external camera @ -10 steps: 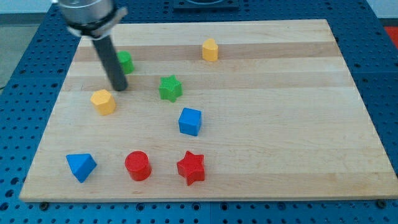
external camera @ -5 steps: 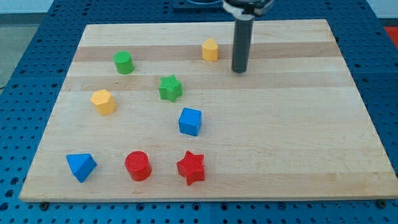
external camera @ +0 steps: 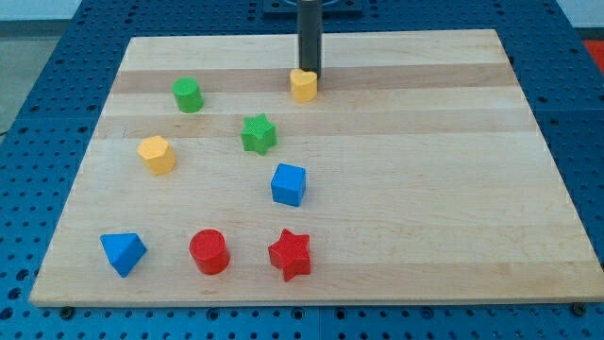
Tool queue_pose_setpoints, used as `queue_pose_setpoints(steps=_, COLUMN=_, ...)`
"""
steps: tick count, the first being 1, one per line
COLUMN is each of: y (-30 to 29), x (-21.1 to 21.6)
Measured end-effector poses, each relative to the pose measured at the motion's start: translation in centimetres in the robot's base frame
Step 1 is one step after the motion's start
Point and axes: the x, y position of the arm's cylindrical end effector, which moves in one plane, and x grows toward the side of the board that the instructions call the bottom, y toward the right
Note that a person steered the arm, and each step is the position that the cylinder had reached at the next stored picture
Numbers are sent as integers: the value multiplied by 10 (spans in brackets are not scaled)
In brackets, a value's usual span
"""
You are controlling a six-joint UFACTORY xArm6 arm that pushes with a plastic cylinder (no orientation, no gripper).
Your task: Move the yellow heart to the top of the green star
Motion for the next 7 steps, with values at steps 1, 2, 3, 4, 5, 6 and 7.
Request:
queue_pose_setpoints(steps=1, y=-24, x=29)
queue_pose_setpoints(steps=2, y=-41, x=40)
queue_pose_setpoints(steps=3, y=-29, x=40)
queue_pose_setpoints(steps=4, y=2, x=47)
queue_pose_setpoints(steps=5, y=38, x=70)
queue_pose_setpoints(steps=6, y=28, x=98)
queue_pose_setpoints(steps=7, y=-5, x=79)
